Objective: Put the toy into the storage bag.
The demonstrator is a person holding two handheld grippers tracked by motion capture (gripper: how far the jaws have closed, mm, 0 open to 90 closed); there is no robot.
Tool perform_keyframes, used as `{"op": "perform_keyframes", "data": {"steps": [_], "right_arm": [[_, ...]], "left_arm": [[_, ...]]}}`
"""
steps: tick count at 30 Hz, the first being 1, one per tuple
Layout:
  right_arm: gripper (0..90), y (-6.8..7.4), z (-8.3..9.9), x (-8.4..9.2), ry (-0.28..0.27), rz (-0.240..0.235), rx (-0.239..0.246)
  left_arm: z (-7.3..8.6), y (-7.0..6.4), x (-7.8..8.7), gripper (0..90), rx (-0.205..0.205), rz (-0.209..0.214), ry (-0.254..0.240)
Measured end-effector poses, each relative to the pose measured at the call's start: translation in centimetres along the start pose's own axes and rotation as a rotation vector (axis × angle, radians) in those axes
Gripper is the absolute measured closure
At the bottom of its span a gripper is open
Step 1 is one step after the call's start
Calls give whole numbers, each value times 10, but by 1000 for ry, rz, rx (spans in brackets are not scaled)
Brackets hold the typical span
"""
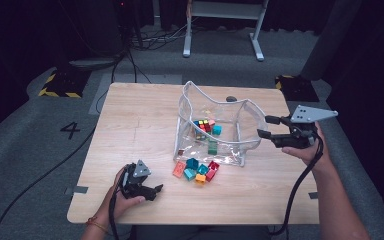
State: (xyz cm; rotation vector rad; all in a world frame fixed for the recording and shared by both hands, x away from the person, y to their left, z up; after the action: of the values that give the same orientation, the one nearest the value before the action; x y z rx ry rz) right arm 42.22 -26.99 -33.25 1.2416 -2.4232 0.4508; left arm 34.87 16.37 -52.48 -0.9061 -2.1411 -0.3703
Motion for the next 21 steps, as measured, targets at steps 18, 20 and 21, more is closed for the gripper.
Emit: {"op": "perform_keyframes", "data": {"steps": [18, 20, 21], "right_arm": [[450, 43, 42, 15, -9, -39, 38], [451, 48, 49, 11, 6, -49, 38], [455, 52, 55, 8, 9, -63, 38]], "left_arm": [[0, 0, 0, 122, 0, 0, 0], [0, 0, 0, 122, -1, 0, 0], [0, 0, 0, 122, 0, 0, 0]]}}
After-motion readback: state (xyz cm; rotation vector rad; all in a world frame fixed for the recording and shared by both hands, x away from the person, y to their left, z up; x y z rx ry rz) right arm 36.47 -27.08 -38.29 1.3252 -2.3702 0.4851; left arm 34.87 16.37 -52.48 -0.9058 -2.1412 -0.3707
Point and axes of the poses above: each handheld gripper's, and its own axes: x roughly backward along the jaws, z roughly out of its underside, y roughly to its left, the point moved 3 cm from there along -x, roughly forward along the jaws, and after that the axes turned 1 degree about y, right-handed, at the moved point
